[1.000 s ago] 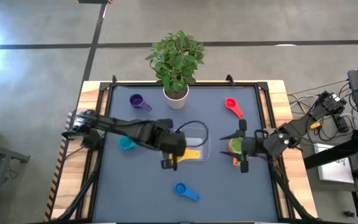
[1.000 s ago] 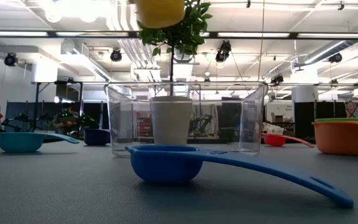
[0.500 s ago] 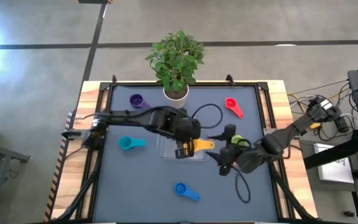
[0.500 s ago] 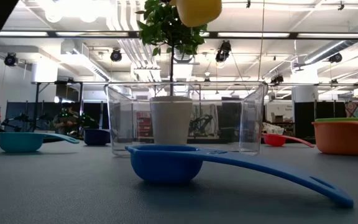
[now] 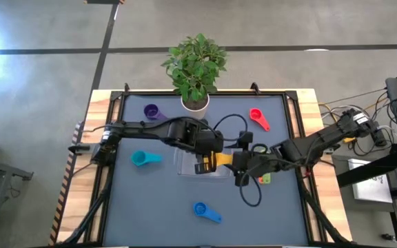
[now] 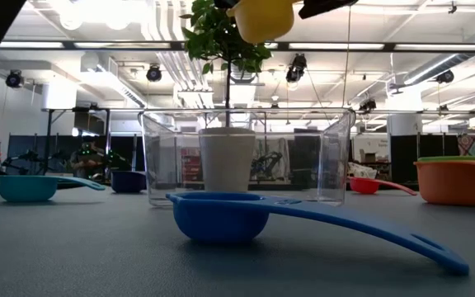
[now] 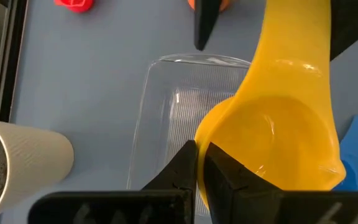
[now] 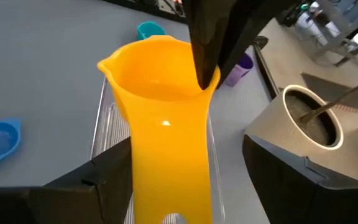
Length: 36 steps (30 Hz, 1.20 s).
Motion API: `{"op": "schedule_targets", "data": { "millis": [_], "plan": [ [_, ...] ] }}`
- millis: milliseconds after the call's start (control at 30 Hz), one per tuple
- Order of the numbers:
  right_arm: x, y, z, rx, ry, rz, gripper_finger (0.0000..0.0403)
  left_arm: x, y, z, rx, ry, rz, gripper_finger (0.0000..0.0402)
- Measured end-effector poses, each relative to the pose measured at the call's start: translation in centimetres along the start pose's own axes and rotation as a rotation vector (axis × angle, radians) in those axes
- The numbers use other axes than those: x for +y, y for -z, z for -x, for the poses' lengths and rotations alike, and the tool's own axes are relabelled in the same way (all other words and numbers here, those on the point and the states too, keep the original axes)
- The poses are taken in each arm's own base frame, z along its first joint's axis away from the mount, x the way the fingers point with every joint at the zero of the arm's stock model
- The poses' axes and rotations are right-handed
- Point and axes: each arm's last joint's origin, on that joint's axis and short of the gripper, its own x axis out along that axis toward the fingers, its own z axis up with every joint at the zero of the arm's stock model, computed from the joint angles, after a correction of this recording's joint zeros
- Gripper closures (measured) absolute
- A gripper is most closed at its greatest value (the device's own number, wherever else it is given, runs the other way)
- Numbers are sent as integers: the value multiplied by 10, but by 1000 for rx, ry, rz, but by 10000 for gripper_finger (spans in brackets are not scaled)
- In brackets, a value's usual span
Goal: Nest measuring cups in basket
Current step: Stack the yellow measuring cup on top of the green measuring cup
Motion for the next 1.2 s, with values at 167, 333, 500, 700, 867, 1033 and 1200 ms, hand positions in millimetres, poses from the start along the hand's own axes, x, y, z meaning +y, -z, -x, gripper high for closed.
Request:
{"op": "schedule_targets", "data": {
  "millis": [167,333,500,700,867,1033,1200],
  "plan": [
    [-3,0,-3,7,-20,-4,181,0,0,0,1,-9,0,402],
    [-2,1,-3,8,-41,-5,229,0,0,0,-1,-9,4,401],
    [-2,2,-3,23,-42,4,278,0,0,-1,-2,-9,5,401],
    [-2,3,-2,31,-41,2,279,0,0,-1,-2,-9,5,401],
    [-2,4,-2,37,-37,-9,279,0,0,-1,0,-9,0,386],
    [-5,8,1,72,-11,-30,279,3,6,6,30,-109,-24,341],
    [-10,12,10,104,-20,-64,279,12,12,31,-6,-175,-6,291]
  ]
}}
